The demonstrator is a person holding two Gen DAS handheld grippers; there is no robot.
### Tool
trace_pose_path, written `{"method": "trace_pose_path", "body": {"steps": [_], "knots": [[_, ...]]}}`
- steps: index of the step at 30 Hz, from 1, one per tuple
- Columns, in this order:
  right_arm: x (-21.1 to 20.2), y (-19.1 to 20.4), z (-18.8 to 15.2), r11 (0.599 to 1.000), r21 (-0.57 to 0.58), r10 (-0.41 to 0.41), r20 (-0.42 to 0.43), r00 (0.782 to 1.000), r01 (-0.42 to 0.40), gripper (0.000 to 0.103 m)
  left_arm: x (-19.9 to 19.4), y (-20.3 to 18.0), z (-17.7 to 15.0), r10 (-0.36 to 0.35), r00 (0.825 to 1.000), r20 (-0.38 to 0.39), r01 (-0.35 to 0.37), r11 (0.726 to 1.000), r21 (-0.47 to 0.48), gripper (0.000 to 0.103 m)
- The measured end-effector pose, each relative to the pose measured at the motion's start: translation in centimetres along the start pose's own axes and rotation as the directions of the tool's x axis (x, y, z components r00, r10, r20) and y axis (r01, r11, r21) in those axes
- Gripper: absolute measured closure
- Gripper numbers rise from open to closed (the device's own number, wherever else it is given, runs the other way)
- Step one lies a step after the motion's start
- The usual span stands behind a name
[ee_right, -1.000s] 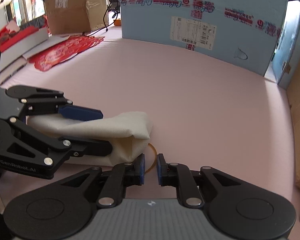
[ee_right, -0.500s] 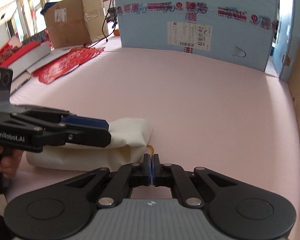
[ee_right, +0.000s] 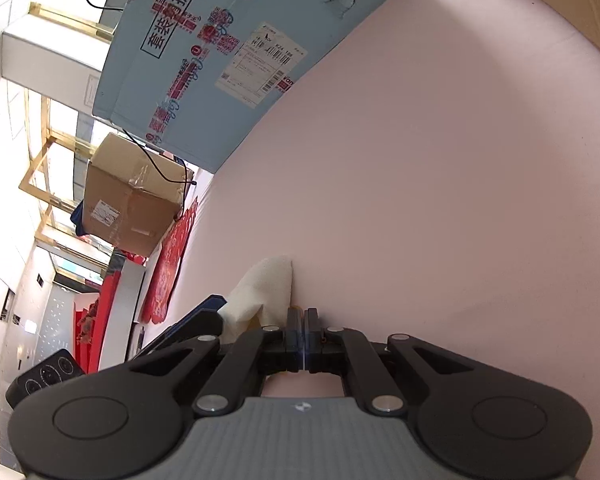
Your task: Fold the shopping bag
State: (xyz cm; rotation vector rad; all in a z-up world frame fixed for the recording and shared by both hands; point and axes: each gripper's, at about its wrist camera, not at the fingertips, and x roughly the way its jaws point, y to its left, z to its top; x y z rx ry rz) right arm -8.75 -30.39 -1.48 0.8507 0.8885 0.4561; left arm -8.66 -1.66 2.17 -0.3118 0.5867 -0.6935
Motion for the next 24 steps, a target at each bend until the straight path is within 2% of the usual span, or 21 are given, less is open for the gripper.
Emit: {"method": "trace_pose_path", "body": {"steps": [2,4,6,8,12,15,16,17,19,24], "knots": [[0.2,0.1,0.0,1.000,-0.008,-0.002,0.000,1.000,0.002,0.102,0.3,0.0,0.3,0.059,0.998,-0.016,-0.059,0.998,0.017,0.071],[0.2,0.1,0.1,1.000,-0.006,-0.002,0.001,1.000,0.002,0.102,1.3,-0.6,-0.2,0.132,0.987,-0.095,-0.121,0.987,0.108,0.072],[0.3,0.0,0.2,1.000,0.003,0.002,0.006,1.000,-0.002,0.102,1.6,-1.0,-0.8,0.126,0.983,-0.132,-0.106,0.983,0.149,0.072],[0.1,-0.4,0.1,0.999,0.028,0.015,0.012,1.000,-0.015,0.102,1.4,-1.3,-1.0,0.135,0.981,-0.137,-0.108,0.977,0.185,0.071],[0.3,-1.3,0.3,0.990,0.115,0.084,0.007,0.996,-0.084,0.102,1.5,-1.5,-1.1,0.156,0.979,-0.134,-0.126,0.969,0.211,0.070],[0.5,-2.1,0.3,0.981,0.156,0.115,0.006,0.993,-0.114,0.102,1.3,-1.1,-1.0,0.153,0.979,-0.131,-0.126,0.973,0.193,0.070],[0.5,-2.1,0.4,0.982,0.148,0.115,0.004,0.993,-0.114,0.102,1.3,-1.0,-1.0,0.154,0.979,-0.131,-0.128,0.974,0.189,0.070],[0.6,-1.8,0.5,0.987,0.119,0.109,-0.008,0.994,-0.107,0.098,1.2,-0.9,-1.0,0.155,0.979,-0.131,-0.130,0.974,0.185,0.070],[1.0,-1.1,0.8,0.997,0.048,0.065,-0.032,0.997,-0.063,0.099,1.2,-0.9,-1.0,0.160,0.979,-0.130,-0.134,0.973,0.191,0.070],[1.2,0.7,1.2,0.996,-0.084,0.009,-0.078,0.997,-0.015,0.098,1.3,-1.0,-1.0,0.163,0.978,-0.128,-0.136,0.972,0.193,0.070]]}}
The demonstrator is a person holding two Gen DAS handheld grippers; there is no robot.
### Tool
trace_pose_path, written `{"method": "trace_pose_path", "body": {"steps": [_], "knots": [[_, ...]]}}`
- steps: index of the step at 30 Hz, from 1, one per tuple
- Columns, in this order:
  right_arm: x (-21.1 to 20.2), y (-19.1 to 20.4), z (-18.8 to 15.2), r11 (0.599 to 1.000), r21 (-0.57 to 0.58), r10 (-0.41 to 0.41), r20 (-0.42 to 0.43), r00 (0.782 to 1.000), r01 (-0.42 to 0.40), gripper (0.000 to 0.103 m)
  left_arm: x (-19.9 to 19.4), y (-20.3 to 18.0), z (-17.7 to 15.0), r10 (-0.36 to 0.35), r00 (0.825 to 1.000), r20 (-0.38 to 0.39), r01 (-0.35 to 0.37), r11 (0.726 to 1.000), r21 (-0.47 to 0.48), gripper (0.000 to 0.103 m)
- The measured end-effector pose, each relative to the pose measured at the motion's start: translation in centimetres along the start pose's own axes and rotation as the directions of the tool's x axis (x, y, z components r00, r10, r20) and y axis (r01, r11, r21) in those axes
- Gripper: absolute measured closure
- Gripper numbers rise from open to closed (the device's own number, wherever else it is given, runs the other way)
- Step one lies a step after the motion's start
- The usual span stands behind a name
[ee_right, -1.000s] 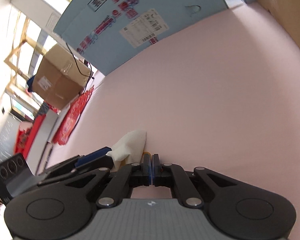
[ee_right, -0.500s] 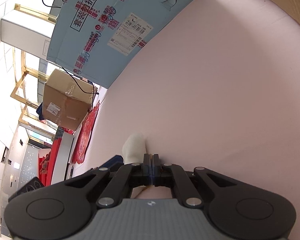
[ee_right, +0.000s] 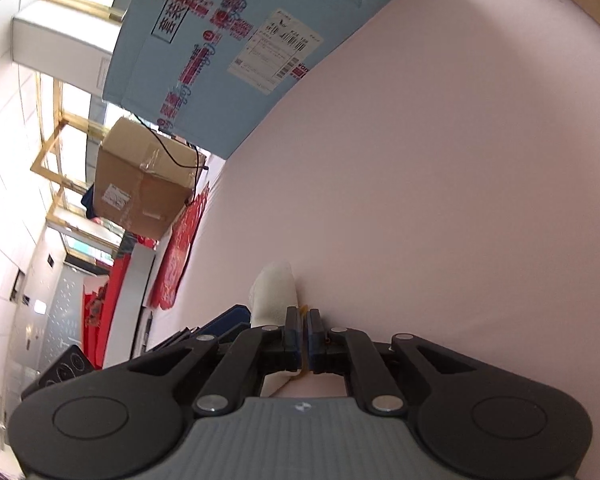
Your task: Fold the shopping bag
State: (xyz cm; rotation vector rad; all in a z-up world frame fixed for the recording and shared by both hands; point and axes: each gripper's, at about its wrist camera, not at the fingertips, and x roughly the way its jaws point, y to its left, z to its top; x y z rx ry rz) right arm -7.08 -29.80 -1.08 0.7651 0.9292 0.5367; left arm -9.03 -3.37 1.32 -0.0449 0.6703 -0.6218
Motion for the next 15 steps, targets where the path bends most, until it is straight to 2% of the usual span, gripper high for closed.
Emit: {"method": "trace_pose_path", "body": {"steps": [4,11,15], "knots": [[0.0,0.4,0.6,0.999,-0.050,-0.009,-0.052,0.999,0.007,0.098,0.0,0.0,0.0,-0.005,1.000,0.000,0.005,1.000,-0.004,0.070],[0.3,2.2,1.3,0.979,-0.194,-0.084,-0.119,0.989,0.060,0.097,0.1,0.2,-0.1,-0.004,1.000,0.001,0.004,1.000,0.003,0.070],[0.8,2.3,1.7,0.978,-0.203,-0.078,-0.151,0.985,0.047,0.096,0.1,-0.1,-0.1,0.007,1.000,0.001,-0.007,1.000,0.016,0.070]]}}
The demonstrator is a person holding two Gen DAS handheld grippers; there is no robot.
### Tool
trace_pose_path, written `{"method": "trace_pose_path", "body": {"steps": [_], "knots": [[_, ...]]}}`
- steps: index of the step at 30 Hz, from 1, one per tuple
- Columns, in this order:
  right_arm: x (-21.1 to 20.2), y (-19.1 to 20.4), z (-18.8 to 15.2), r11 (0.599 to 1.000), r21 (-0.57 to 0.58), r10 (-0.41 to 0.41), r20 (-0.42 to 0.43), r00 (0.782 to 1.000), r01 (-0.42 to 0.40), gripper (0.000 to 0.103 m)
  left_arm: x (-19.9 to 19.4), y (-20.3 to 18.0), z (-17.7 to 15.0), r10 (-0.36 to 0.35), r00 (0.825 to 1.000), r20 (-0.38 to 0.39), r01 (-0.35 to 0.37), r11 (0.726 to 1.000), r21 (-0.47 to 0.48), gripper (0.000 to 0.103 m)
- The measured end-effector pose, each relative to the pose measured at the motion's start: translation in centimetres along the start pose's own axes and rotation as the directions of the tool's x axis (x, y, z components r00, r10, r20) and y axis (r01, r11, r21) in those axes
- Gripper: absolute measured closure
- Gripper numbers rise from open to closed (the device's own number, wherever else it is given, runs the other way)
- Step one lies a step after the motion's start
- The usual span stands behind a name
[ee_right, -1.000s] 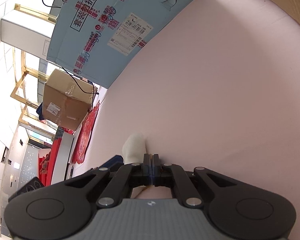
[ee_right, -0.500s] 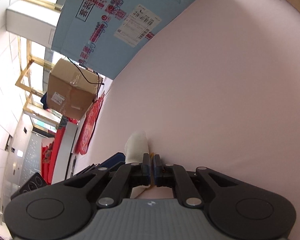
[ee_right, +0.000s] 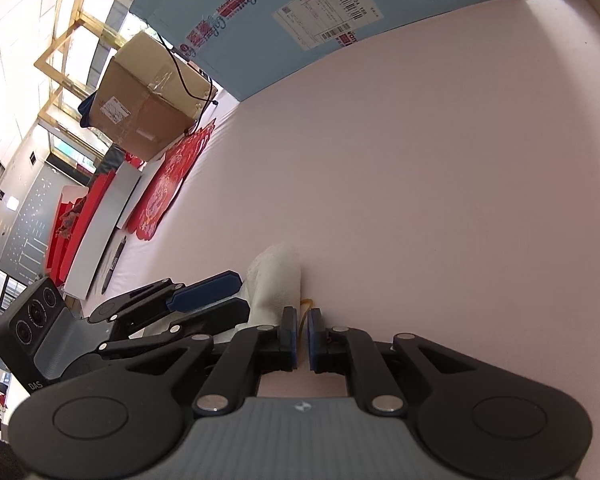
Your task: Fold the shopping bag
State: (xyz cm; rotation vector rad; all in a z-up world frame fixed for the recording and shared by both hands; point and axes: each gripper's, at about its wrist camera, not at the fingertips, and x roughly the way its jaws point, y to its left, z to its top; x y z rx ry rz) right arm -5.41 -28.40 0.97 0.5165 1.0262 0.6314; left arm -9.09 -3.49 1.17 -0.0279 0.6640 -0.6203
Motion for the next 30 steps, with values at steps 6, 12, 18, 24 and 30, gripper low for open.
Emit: {"method": "trace_pose_path", "body": {"steps": [6,12,18,24,30], "knots": [[0.0,0.1,0.1,1.000,-0.008,0.012,-0.015,1.000,-0.012,0.089,-0.3,-1.3,0.2,0.028,1.000,0.008,-0.029,0.996,0.086,0.070],[-0.1,0.2,-0.2,1.000,-0.001,0.015,0.002,1.000,-0.015,0.086,-0.1,-0.8,-0.3,0.053,0.999,-0.006,-0.052,0.996,0.071,0.064],[0.0,0.7,-0.6,1.000,-0.019,-0.009,0.010,1.000,0.010,0.102,-0.2,-2.2,-0.2,0.076,0.997,0.013,-0.077,0.989,0.130,0.064],[-1.0,-1.9,-1.9,0.985,0.144,0.085,0.090,0.992,-0.097,0.102,0.2,-2.6,-0.3,0.043,0.999,0.004,-0.044,0.988,0.146,0.063],[-1.3,-5.5,-4.9,0.875,0.331,0.288,0.229,0.930,-0.353,0.102,0.4,-2.9,-0.4,0.062,0.998,0.001,-0.061,0.986,0.156,0.063]]}}
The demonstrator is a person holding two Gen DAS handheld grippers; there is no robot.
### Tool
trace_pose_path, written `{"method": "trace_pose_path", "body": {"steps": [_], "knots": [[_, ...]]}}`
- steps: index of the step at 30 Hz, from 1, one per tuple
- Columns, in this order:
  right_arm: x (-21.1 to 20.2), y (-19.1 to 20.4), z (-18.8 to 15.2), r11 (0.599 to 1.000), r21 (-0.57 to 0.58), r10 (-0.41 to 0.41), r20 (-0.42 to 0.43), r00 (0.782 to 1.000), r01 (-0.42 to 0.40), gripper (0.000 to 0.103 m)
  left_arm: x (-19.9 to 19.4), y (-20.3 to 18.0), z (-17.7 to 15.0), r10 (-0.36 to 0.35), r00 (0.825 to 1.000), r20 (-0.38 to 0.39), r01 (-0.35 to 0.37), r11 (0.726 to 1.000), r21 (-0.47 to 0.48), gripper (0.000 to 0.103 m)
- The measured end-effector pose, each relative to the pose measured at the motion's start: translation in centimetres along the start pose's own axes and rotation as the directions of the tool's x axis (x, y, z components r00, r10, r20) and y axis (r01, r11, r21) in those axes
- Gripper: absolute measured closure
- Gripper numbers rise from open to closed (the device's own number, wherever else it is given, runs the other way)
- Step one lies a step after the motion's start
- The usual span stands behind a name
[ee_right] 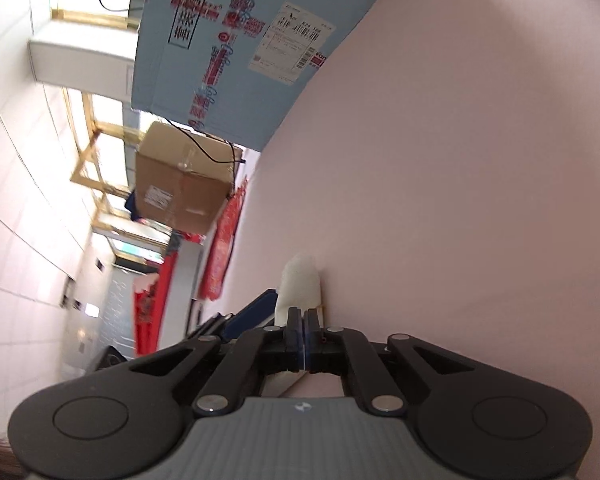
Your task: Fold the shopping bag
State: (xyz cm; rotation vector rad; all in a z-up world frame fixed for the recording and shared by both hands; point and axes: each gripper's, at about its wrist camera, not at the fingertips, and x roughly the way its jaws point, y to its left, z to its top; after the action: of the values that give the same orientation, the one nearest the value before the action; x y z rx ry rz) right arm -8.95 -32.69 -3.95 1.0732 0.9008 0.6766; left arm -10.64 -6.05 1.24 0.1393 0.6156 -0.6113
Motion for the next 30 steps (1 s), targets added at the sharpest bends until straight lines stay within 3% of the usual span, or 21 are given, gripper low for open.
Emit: {"method": "trace_pose_path", "body": {"steps": [3,8,24,30], "knots": [[0.3,-1.1,-0.2,0.992,0.075,0.104,0.027,0.994,-0.106,0.102,0.0,-0.3,-0.1,0.016,1.000,0.000,-0.016,1.000,0.012,0.063],[1.6,-0.9,-0.1,0.983,0.091,0.156,0.030,0.987,-0.158,0.102,0.1,-0.7,-0.1,0.047,0.999,-0.001,-0.047,0.998,0.034,0.064],[3.1,3.8,0.3,0.992,-0.120,0.032,-0.002,1.000,-0.032,0.102,0.5,-2.9,-0.5,0.111,0.994,0.015,-0.112,0.982,0.153,0.067],[4.7,5.5,0.9,0.972,-0.222,-0.088,-0.031,0.996,0.079,0.102,0.7,-3.4,-0.6,0.121,0.992,0.020,-0.122,0.974,0.189,0.069]]}}
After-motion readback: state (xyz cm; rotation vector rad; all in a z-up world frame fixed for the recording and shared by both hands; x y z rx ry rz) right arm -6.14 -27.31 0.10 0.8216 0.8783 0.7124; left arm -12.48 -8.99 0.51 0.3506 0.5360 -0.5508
